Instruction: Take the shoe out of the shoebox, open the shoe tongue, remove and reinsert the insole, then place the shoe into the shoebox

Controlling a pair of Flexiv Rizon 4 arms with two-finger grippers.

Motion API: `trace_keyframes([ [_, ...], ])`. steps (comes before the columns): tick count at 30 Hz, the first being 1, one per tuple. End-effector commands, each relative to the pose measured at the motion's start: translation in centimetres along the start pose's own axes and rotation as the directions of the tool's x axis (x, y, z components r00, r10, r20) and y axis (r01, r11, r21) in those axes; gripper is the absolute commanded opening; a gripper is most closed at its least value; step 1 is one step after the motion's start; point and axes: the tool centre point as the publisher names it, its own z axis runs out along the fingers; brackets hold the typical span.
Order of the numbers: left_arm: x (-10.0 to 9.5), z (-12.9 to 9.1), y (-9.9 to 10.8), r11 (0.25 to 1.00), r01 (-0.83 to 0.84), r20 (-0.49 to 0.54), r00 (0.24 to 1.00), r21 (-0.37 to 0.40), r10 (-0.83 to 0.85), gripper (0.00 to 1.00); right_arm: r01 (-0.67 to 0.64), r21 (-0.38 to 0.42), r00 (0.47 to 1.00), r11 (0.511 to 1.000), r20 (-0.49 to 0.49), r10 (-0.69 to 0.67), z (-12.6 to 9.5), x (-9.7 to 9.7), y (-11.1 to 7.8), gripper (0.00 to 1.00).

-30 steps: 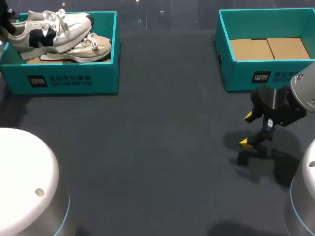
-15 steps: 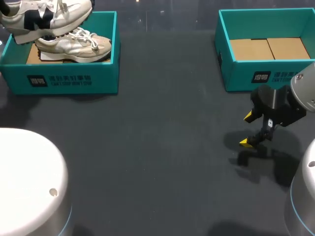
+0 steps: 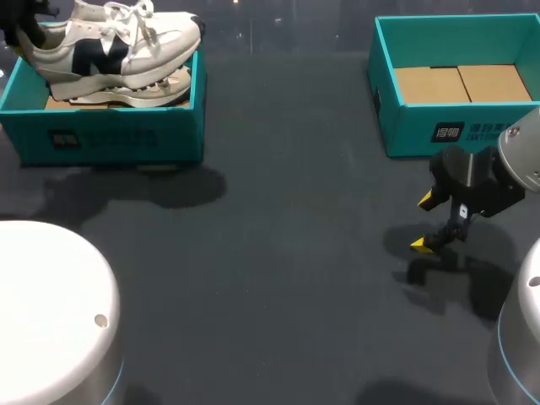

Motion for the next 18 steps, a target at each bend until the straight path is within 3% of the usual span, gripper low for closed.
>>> trace_keyframes([
  [1,-3.1,-0.1,-5.2,0.997,-0.007,-0.047,0.999,-0.077,0.003,0.0,-0.001,0.001,1.0,1.0,0.003,0.001,0.0,0.2,0.0,1.0],
  [4,-5.3,0.3,-7.0,0.997,-0.011,-0.058,0.998,-0.074,0.006,0.0,-0.001,0.001,1.0,1.0,0.003,0.001,0.0,0.2,0.0,1.0],
  [18,-5.3,0.3,-7.0,0.997,-0.011,-0.058,0.998,-0.074,0.006,0.0,-0.001,0.001,1.0,1.0,0.003,0.001,0.0,0.2,0.0,1.0],
])
